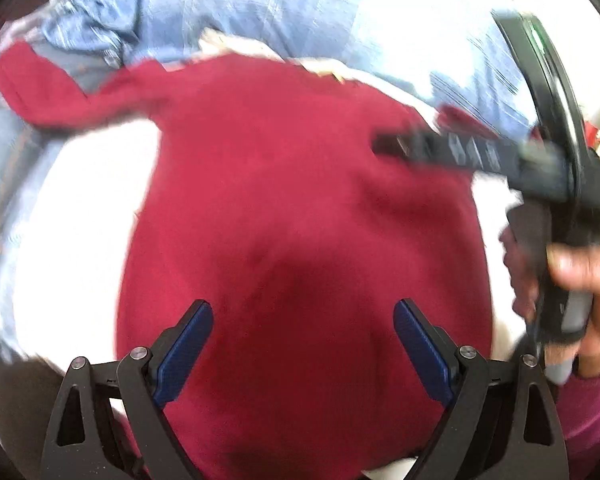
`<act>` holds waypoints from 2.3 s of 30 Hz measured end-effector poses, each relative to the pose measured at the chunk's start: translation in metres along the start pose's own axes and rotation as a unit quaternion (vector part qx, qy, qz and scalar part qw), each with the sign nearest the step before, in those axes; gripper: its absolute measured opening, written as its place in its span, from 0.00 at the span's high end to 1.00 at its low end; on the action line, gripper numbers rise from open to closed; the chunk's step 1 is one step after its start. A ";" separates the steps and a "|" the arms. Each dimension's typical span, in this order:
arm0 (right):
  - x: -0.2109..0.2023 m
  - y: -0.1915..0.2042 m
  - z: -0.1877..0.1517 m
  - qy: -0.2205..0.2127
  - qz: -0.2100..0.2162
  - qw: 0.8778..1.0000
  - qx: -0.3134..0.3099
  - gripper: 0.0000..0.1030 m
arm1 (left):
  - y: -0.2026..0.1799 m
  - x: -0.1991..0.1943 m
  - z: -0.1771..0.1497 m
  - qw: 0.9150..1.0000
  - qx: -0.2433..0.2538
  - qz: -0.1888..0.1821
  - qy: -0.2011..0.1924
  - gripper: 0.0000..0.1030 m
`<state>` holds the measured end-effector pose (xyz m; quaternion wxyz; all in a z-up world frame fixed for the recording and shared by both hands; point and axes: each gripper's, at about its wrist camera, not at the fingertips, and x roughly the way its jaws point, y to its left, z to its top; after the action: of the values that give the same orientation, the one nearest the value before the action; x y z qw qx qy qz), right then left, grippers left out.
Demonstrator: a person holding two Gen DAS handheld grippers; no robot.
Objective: Fold small clothes
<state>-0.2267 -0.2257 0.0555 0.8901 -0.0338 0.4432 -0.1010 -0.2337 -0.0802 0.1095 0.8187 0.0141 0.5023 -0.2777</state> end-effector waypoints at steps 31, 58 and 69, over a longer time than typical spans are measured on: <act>0.027 -0.043 0.003 0.014 0.032 0.998 0.050 0.00 | 0.211 0.018 0.200 0.915 -0.151 0.347 -0.137 0.94; -0.011 -0.158 -0.026 -0.046 -0.003 0.983 0.180 0.00 | -0.098 0.120 0.153 0.996 0.067 -0.026 -0.053 0.38; 0.036 -0.127 0.036 -0.063 -0.024 0.991 0.117 0.07 | 0.062 0.073 0.145 0.972 -0.072 0.183 -0.126 0.30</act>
<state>-0.1964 -0.3585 0.0682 0.9115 0.0539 0.3701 -0.1714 -0.0614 -0.1042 0.1051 0.9112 0.0116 0.4027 -0.0861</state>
